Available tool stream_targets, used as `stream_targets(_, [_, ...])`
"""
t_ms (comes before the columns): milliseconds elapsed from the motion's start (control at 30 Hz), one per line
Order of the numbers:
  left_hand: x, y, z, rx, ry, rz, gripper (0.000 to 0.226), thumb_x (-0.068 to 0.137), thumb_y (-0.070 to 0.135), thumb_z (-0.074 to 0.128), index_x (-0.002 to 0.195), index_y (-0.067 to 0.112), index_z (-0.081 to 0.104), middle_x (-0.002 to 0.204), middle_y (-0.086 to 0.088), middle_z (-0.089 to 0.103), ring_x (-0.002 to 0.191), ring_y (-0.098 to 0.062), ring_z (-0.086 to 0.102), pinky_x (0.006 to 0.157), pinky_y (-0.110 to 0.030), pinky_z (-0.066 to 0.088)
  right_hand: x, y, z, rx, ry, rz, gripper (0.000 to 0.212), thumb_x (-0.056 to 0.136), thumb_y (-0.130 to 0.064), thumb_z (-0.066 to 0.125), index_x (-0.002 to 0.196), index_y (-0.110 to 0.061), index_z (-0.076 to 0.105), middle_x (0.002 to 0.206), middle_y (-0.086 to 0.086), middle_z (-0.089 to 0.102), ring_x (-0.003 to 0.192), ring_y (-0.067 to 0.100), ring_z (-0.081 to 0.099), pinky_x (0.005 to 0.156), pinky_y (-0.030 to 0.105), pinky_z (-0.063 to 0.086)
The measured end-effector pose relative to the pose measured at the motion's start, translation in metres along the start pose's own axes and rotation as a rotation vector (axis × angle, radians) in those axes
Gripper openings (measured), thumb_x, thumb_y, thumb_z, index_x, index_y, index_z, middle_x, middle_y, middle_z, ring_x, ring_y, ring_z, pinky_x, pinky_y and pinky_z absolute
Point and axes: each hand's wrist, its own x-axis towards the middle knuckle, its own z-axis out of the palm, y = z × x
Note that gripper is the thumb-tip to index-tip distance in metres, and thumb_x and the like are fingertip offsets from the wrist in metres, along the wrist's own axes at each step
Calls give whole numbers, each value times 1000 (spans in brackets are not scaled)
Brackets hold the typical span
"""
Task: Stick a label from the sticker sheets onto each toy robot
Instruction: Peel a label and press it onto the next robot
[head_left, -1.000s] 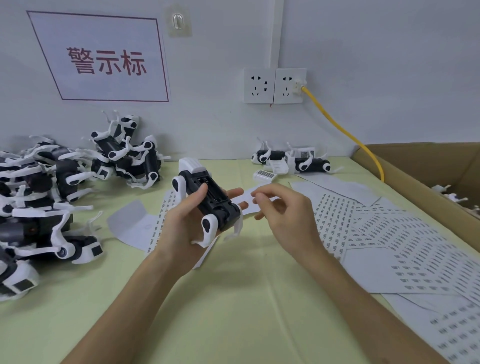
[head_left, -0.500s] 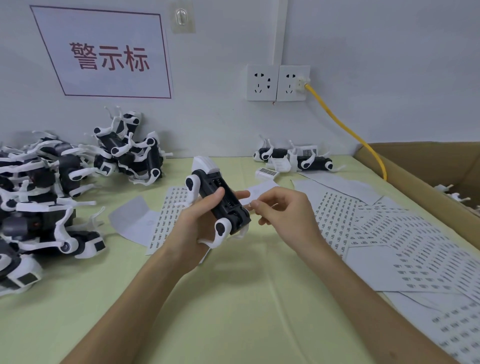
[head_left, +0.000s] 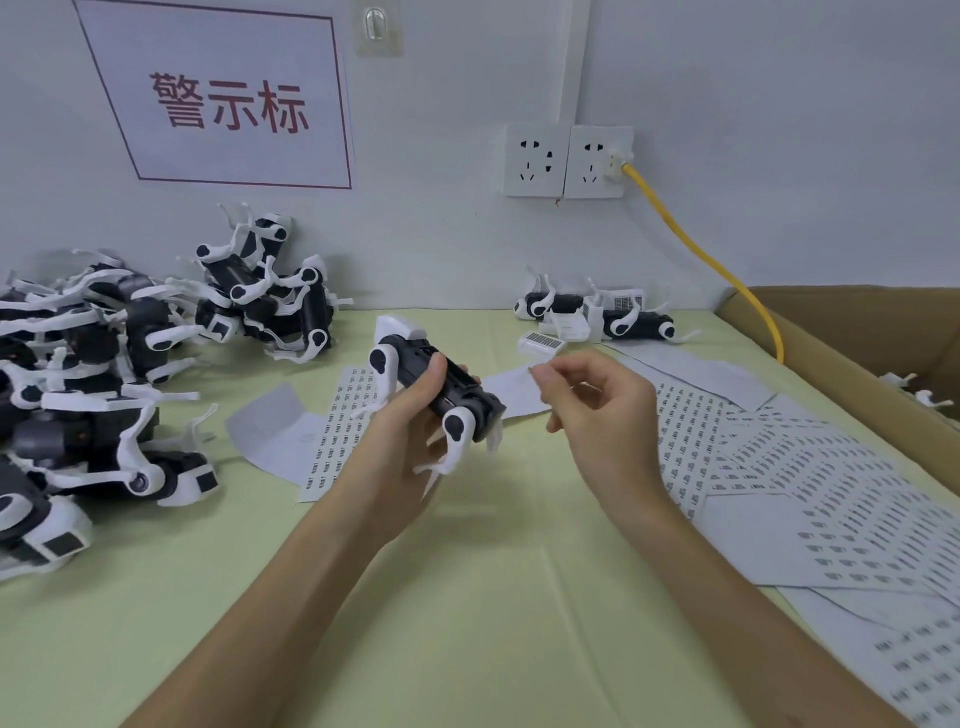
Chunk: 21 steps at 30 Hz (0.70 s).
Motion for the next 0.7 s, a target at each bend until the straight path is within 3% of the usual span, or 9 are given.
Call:
stream_targets(67, [1,1,-5,-61,47,-37,16,86,38,78,94,27,68,94,-2,69,79,-11,64,44,-14,41,2,-1,-3,88,-66,64,15,94,-14,71,79,-16,72,65,-6,64,50,10,54,55,17,46])
stream_targets(167, [4,0,-10,-41,110,-45,17,81,39,79,78,22,77,91,0,73,78,-10,66,47,-16,43,2,-2,-1,306,-258,267,29,102,-26,57,87,-13,77,66,4,61,50,17,46,56,22,43])
stream_targets(300, [7,-5,-10,-80,102,-23,30,88,33,75,105,10,68,112,-11,75,96,-19,72,68,-22,59,3,-5,0,451,-464,477,53,93,-53,46,98,-13,80,66,7,56,49,16,40,56,25,37])
stream_targets(367, [8,-6,-10,-24,71,1,28,93,38,69,104,12,68,113,-9,74,99,-20,71,85,-28,57,3,-4,0,454,-492,487,56,96,-53,41,99,-13,80,64,6,54,48,15,38,55,25,36])
stream_targets(433, [10,-7,-10,-1,72,23,27,95,38,64,103,12,68,112,-7,73,103,-23,68,93,-32,54,3,-4,0,454,-490,492,58,102,-51,37,100,-12,79,62,5,50,48,14,36,53,25,36])
stream_targets(600, [10,-12,-10,2,21,84,20,95,9,59,114,7,60,109,-11,68,98,-26,64,83,-29,60,3,-5,0,427,-492,465,57,104,-49,35,105,-12,78,59,4,42,47,13,33,56,30,28])
stream_targets(700, [11,-14,-10,69,9,123,16,96,-4,55,106,8,59,88,-3,68,85,-19,69,81,-27,59,2,-6,1,367,-501,412,55,105,-46,35,108,-12,77,59,3,42,49,15,29,56,31,29])
